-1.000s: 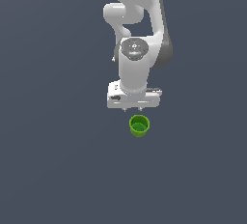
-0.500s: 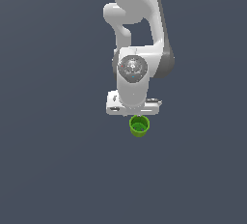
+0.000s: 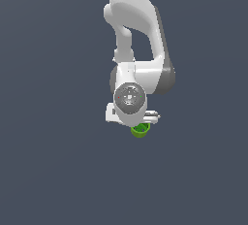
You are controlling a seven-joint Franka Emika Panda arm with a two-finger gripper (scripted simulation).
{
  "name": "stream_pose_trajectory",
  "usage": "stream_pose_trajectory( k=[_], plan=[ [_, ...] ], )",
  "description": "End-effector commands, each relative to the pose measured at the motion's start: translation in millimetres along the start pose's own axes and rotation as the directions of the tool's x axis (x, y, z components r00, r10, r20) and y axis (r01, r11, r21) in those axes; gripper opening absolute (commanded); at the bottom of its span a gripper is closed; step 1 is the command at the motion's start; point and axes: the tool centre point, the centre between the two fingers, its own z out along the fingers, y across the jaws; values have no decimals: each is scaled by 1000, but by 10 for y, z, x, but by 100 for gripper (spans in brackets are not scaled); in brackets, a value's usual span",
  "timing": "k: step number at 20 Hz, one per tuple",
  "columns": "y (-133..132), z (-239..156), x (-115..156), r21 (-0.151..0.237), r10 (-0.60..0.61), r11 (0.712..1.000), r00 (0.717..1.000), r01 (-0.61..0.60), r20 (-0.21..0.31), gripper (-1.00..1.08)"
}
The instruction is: Pick up the object and move it to a goal position.
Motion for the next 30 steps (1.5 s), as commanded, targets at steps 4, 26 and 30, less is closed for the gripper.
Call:
stream_pose_trajectory(
  k=[4, 26, 30],
  plan=[
    [20, 103, 58, 3, 25, 1000, 995, -26, 94, 28],
    [52, 275, 75, 1, 55, 998, 974, -57, 219, 28],
    [52, 354, 54, 1, 56, 998, 974, -57, 220, 28]
  ],
)
